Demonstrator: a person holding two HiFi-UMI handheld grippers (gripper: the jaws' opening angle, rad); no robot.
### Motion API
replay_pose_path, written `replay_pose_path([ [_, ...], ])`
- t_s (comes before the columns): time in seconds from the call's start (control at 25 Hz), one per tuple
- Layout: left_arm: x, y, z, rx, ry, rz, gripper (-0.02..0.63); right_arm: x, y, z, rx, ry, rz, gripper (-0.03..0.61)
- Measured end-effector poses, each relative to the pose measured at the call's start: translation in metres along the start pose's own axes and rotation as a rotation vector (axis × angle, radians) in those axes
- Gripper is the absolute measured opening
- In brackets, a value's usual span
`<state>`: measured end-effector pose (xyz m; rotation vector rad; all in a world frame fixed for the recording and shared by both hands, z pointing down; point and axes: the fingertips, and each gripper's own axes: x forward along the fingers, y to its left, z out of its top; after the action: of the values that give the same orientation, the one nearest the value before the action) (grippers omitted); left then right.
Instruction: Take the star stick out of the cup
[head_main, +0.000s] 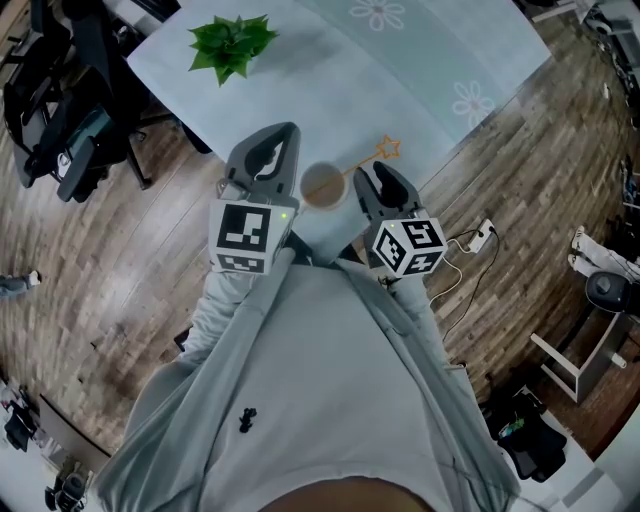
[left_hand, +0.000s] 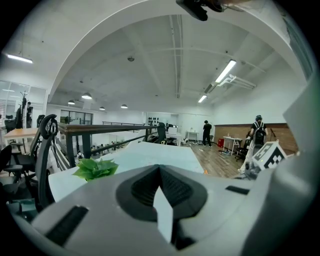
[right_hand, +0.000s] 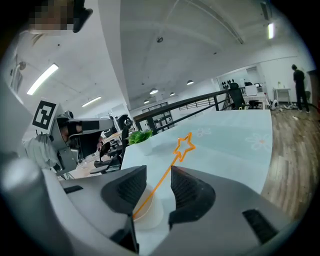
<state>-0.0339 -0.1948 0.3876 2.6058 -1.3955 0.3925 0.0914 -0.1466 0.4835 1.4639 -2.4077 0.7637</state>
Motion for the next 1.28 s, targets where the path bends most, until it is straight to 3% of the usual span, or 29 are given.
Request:
replay_pose_path([
  [1.08,0.014,-0.013,-0.009,-0.005,0.032,-0.004,0.02,0.027,0.002,-0.022,0.075,-0.015,0.064,0.144],
  [1.28,0.015,-0.011,-0.008,-0.004,0.03,-0.001,0.02,0.026,0.0,-0.021,0.08,-0.02,0.058,0.11],
])
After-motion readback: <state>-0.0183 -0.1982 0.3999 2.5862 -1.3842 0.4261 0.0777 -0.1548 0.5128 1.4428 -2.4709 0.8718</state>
